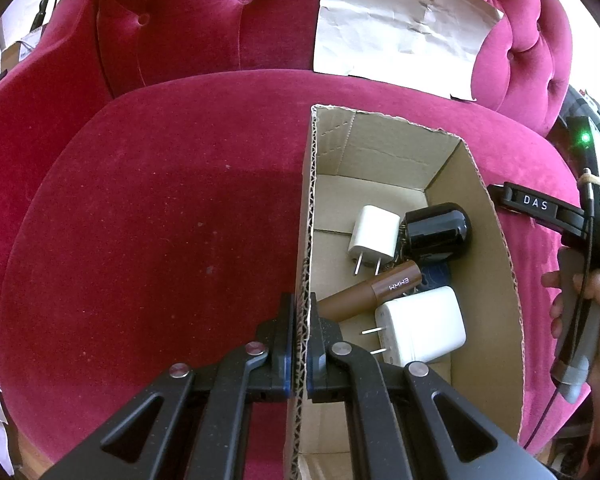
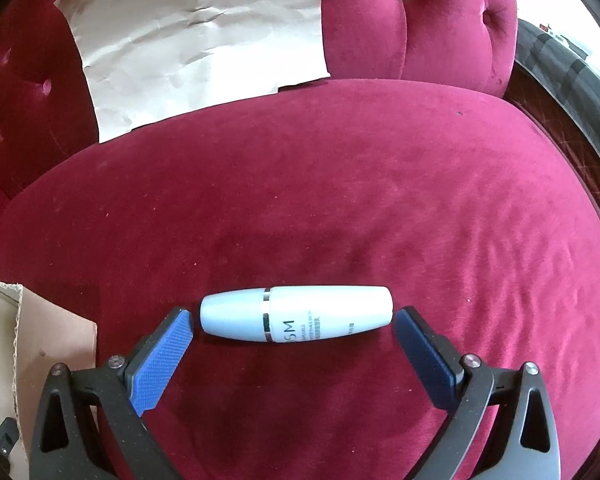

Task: Organize rigid objects
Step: 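Move the right tool back to the white bottle, then close the right tool on the white bottle, then lift and carry the white bottle with the right tool over the box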

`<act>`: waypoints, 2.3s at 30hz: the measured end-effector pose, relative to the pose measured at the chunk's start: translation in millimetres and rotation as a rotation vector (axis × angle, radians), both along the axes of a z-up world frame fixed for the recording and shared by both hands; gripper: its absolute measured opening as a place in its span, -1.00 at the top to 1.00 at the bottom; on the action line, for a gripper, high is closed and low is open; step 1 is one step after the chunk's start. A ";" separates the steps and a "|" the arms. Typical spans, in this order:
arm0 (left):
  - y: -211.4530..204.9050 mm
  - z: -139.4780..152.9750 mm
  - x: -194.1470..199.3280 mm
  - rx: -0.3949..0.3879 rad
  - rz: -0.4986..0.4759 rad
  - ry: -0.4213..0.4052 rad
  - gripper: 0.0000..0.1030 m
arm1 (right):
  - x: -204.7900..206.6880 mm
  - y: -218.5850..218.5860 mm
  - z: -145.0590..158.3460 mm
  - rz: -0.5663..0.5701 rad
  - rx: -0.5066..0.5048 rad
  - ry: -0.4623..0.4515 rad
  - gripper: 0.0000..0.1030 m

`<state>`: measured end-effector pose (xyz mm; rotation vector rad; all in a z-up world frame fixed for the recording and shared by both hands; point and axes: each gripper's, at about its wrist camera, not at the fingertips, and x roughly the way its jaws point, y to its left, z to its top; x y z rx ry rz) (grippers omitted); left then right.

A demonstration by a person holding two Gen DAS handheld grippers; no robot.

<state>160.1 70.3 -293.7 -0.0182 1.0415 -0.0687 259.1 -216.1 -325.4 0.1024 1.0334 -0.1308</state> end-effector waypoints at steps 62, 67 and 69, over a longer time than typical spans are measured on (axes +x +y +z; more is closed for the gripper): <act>1.7 0.3 -0.2 -0.003 0.000 0.002 0.93 | -46.3 106.4 116.4 0.438 -0.024 -0.190 -0.75; 1.6 0.3 0.4 -0.004 0.000 0.002 0.93 | -54.5 122.9 115.8 0.510 -0.023 -0.193 -0.75; 1.6 0.4 0.3 -0.004 0.000 0.001 0.93 | -57.4 128.0 114.4 0.535 -0.019 -0.193 -0.75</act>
